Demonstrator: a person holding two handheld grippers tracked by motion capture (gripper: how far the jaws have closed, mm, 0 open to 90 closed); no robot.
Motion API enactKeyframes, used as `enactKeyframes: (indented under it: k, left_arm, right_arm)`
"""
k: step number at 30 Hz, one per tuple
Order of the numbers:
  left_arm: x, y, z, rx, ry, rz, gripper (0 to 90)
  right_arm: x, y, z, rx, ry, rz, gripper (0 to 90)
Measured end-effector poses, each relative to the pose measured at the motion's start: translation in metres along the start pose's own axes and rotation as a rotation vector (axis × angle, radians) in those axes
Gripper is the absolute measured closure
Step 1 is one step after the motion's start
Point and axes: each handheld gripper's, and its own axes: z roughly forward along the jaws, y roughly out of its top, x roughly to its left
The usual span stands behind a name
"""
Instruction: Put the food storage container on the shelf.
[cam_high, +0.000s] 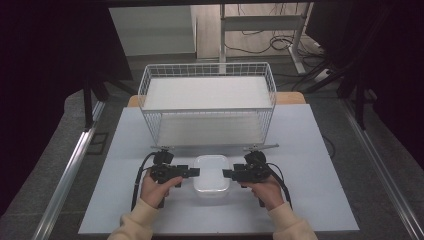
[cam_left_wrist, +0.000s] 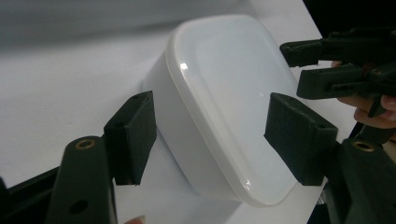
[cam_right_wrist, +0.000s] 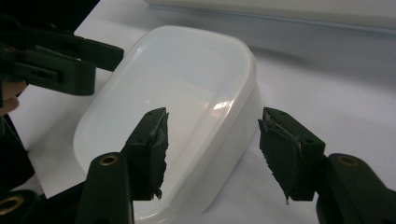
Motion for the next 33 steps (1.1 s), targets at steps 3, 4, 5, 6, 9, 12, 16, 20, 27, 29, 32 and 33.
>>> enactKeyframes:
  k: [3,4,5,6,9,12,16,20,27,29,32,33]
  left_arm:
    - [-0.001,-0.001,0.006,0.024,-0.005,0.004,36.3]
    - [-0.002,-0.001,0.007,0.032,-0.009,0.007,37.6]
    - [-0.002,-0.002,0.008,0.041,-0.017,0.008,40.0]
    - [-0.002,-0.002,0.008,0.041,-0.017,0.008,41.2]
    - [0.000,-0.004,0.012,0.048,-0.033,-0.024,44.2]
    - [0.007,-0.004,0.010,0.031,-0.076,-0.080,49.4]
    - [0.004,-0.005,0.005,0.008,-0.056,-0.072,59.2]
    - [0.003,-0.006,0.003,0.004,-0.059,-0.073,62.8]
    - [0.004,-0.006,0.003,-0.008,-0.084,-0.084,63.9]
    - [0.004,-0.006,0.004,-0.006,-0.080,-0.082,63.6]
    - [0.005,-0.006,0.004,-0.005,-0.076,-0.086,63.1]
    - [0.005,-0.006,0.004,-0.003,-0.075,-0.083,62.8]
  right_arm:
    - [-0.001,-0.002,0.003,0.006,0.007,0.019,43.8]
    - [-0.001,-0.002,0.003,0.006,0.009,0.024,44.8]
    - [-0.001,-0.003,0.004,0.002,0.020,0.034,47.1]
    - [-0.001,-0.003,0.004,0.002,0.020,0.034,47.1]
    - [-0.002,-0.004,0.004,-0.002,0.044,0.071,53.3]
    - [-0.003,-0.005,0.003,-0.008,0.057,0.107,57.4]
    - [-0.004,-0.006,-0.003,-0.038,0.060,0.123,71.7]
    - [-0.004,-0.008,-0.009,-0.059,0.058,0.118,81.5]
    - [-0.011,-0.009,-0.005,-0.025,0.103,0.170,68.2]
    - [-0.011,-0.009,-0.004,-0.021,0.103,0.171,67.2]
    - [-0.012,-0.009,-0.002,-0.011,0.113,0.185,63.9]
    - [-0.013,-0.009,-0.001,-0.008,0.120,0.192,63.6]
